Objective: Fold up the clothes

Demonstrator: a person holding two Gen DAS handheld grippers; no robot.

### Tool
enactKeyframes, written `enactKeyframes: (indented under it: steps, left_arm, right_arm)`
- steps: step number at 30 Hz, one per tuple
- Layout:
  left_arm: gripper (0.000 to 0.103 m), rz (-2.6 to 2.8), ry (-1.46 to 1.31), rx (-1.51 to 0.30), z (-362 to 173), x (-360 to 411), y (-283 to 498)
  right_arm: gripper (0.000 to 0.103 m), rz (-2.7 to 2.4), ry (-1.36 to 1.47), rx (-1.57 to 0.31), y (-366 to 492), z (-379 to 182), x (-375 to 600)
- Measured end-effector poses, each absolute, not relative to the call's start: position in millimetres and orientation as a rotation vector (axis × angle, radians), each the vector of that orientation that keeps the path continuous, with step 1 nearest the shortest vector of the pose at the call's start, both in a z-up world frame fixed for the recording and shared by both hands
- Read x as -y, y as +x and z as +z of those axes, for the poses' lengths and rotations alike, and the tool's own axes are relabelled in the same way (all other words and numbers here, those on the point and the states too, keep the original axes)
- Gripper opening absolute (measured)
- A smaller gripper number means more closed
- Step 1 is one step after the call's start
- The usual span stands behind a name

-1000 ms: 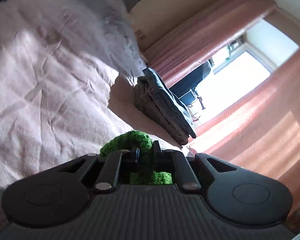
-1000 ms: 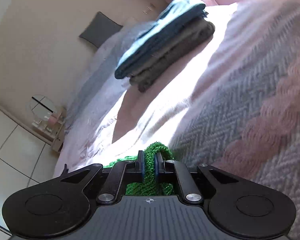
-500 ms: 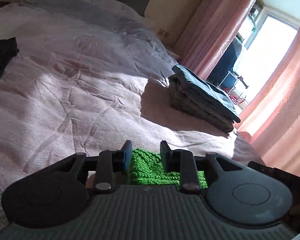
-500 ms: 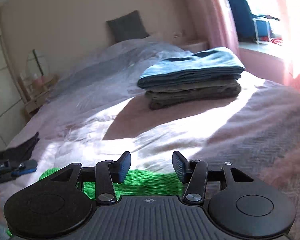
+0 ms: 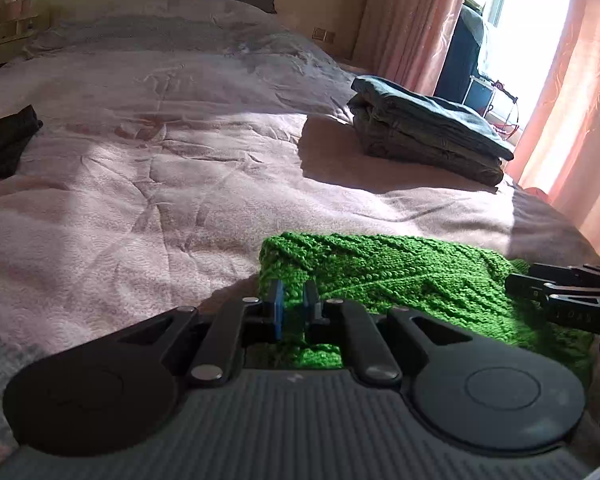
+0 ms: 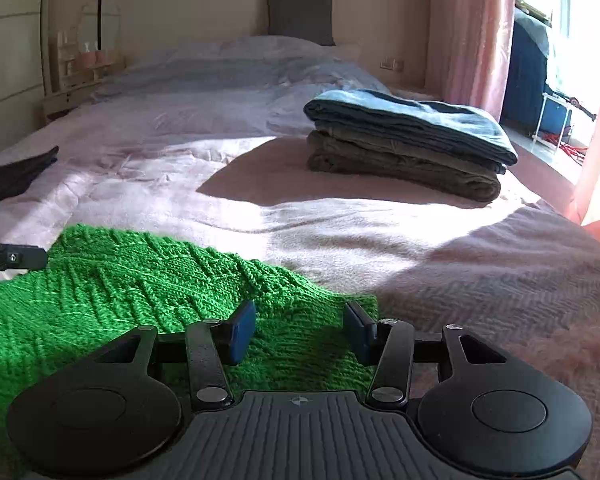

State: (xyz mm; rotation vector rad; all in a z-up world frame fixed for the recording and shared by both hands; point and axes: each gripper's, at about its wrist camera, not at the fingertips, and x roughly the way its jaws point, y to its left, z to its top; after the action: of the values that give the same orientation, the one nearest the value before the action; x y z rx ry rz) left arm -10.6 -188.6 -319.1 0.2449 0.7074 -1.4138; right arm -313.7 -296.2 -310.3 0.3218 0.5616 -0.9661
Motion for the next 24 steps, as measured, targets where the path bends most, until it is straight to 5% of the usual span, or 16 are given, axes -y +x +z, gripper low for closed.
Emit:
enactKeyframes:
  steps: [8,24]
  left_arm:
    - [0.006,-1.496,0.256,-0.713,-312,107,-49]
    - [0.006,-1.268,0.309,-0.722,-304,95,-88]
  right_arm:
    - [0.049,-0.88,0.394,-0.52,-353,-288,223]
    - [0.049,-0.888,0.519,-0.597,-359,-304,201]
